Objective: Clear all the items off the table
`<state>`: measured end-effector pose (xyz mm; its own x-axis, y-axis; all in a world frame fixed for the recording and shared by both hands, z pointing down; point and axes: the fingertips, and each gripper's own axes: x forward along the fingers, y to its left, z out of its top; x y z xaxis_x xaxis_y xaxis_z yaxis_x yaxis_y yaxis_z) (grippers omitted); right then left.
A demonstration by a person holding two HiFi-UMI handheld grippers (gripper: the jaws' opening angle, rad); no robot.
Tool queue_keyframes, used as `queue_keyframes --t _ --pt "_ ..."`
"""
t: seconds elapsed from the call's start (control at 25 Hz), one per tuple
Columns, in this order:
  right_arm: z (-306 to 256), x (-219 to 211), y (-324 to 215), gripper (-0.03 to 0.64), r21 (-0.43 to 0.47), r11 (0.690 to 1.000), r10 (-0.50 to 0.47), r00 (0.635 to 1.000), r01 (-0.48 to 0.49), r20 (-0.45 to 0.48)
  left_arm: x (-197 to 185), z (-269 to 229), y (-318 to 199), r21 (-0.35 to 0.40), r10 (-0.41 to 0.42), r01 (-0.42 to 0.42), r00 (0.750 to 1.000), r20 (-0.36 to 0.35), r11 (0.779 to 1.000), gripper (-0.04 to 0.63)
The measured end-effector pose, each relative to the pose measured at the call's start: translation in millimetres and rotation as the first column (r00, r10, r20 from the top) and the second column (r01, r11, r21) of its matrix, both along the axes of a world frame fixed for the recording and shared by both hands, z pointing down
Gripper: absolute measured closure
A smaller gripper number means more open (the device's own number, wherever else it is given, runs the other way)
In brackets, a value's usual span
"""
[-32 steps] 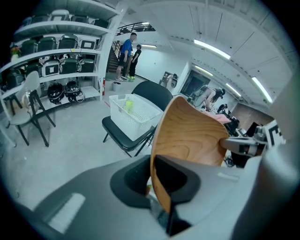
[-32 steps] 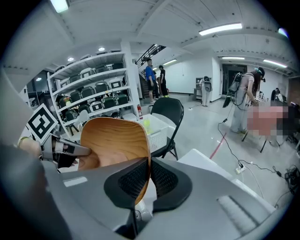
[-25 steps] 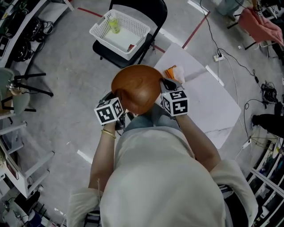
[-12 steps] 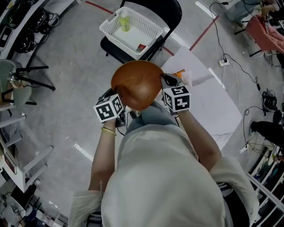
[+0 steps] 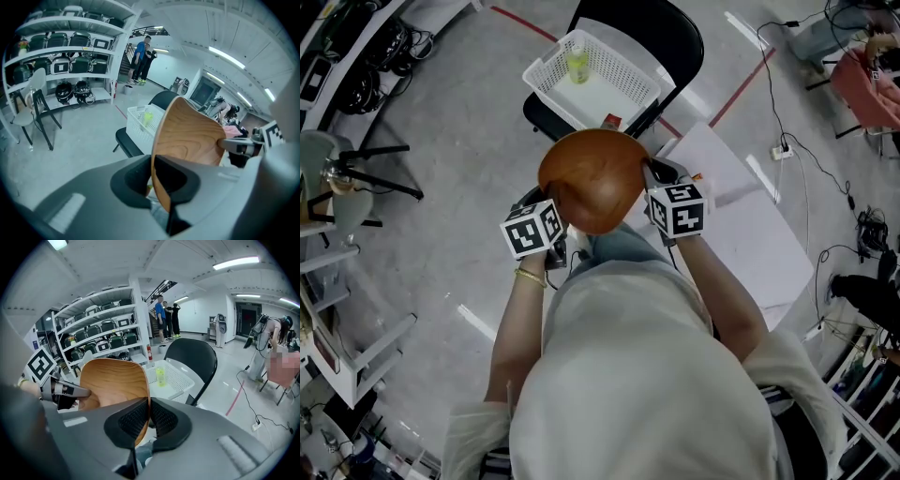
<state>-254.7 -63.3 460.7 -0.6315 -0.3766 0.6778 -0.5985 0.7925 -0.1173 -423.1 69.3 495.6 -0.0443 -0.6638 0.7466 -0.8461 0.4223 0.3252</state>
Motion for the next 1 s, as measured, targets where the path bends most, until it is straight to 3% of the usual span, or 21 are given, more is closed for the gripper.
queue_keyframes --t 1.0 --pt "12 -49 -124 0.604 -0.035 0.994 0.099 0.995 -0.099 -0.021 -61 12 -142 -0.057 0.124 -0.124 0.992 -0.012 0.991 0.561"
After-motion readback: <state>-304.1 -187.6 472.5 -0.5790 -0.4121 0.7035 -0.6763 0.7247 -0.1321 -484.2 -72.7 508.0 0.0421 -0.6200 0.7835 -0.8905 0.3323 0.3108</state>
